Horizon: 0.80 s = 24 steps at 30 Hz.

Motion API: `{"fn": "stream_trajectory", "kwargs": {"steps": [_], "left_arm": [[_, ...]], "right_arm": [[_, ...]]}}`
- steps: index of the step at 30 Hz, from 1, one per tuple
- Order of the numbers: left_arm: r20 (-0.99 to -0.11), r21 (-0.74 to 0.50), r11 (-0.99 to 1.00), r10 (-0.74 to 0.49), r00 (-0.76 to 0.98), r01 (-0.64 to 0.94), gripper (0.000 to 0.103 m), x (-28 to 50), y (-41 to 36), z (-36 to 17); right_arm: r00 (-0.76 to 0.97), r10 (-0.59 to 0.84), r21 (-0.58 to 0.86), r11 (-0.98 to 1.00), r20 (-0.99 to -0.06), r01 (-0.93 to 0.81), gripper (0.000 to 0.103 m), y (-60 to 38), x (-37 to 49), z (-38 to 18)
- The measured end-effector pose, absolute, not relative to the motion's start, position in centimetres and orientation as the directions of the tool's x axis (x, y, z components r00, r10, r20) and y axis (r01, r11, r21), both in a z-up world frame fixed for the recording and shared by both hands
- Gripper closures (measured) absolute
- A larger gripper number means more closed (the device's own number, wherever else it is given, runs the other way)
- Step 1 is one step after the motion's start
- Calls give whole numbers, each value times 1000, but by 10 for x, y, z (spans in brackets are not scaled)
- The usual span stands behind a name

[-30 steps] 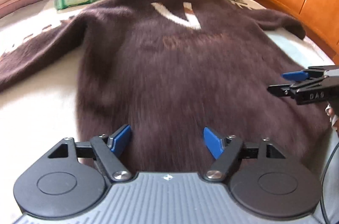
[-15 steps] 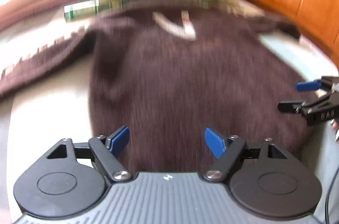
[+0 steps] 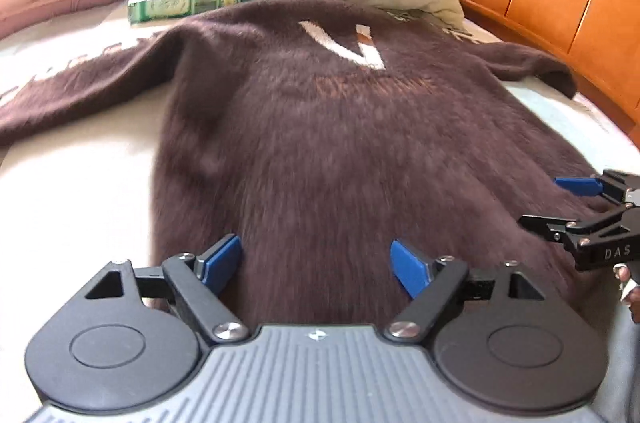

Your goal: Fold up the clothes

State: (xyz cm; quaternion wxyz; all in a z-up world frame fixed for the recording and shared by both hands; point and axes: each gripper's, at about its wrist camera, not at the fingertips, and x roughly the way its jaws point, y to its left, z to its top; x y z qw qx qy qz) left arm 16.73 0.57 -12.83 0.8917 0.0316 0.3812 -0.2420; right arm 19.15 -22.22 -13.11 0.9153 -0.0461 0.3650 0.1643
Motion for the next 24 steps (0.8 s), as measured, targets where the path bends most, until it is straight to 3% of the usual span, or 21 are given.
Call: {"fn": "stream_trajectory", "kwargs": {"steps": [14, 24], "left_arm": [[-692, -137, 866, -432, 578, 482, 21, 172, -2, -100], [-649, -77, 868, -417, 636, 490, 21, 291, -43, -96]], "right_arm": [[688, 255, 54, 952, -679, -300, 0, -241, 142, -132], [684, 235, 45, 958, -691, -284, 0, -238, 142, -132]]}}
